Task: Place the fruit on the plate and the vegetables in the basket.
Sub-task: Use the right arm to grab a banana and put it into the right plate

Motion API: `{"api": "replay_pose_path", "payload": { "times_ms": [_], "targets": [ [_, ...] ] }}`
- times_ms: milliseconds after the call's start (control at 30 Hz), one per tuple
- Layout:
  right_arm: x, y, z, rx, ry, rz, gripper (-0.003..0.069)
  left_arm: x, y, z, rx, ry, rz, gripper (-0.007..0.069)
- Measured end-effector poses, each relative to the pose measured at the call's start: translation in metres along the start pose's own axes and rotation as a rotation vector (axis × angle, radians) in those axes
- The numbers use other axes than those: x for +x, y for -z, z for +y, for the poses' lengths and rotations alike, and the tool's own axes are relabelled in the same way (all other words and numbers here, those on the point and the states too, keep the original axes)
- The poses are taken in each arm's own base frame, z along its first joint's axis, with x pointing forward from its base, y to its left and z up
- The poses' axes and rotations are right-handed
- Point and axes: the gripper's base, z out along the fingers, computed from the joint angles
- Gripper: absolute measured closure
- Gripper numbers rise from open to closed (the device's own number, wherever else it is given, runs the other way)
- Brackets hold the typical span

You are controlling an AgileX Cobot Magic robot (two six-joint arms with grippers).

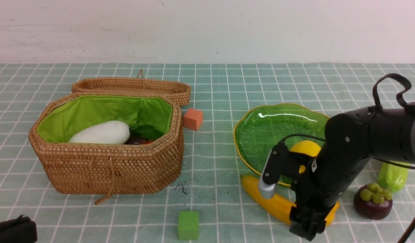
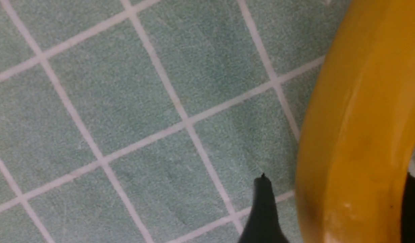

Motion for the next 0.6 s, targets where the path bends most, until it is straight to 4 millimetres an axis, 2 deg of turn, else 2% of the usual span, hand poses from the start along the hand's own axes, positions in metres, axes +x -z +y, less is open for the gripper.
{"api": "replay_pose_path", "payload": {
  "times_ms": [167, 367, 500, 600],
  "targets": [
    [-0.001, -0.009, 0.002, -0.044, -0.025, 0.004, 0.0207, 0.000, 0.000, 0.000, 0.001, 0.002, 0.005, 0.0638],
    [-0.002, -0.013, 0.002, -0.070, -0.048, 0.002, 0.0342, 0.001, 0.000, -0.001, 0.007, 0.011, 0.011, 0.0638],
    [-0.005, -0.011, 0.007, -0.137, -0.101, -0.001, 0.0340, 0.001, 0.000, -0.001, 0.008, 0.013, 0.010, 0.0638],
    [-0.008, 0.005, 0.015, -0.234, -0.193, 0.014, 0.0340, 0.000, 0.000, -0.001, 0.010, 0.014, 0.003, 0.0638]
  ]
}}
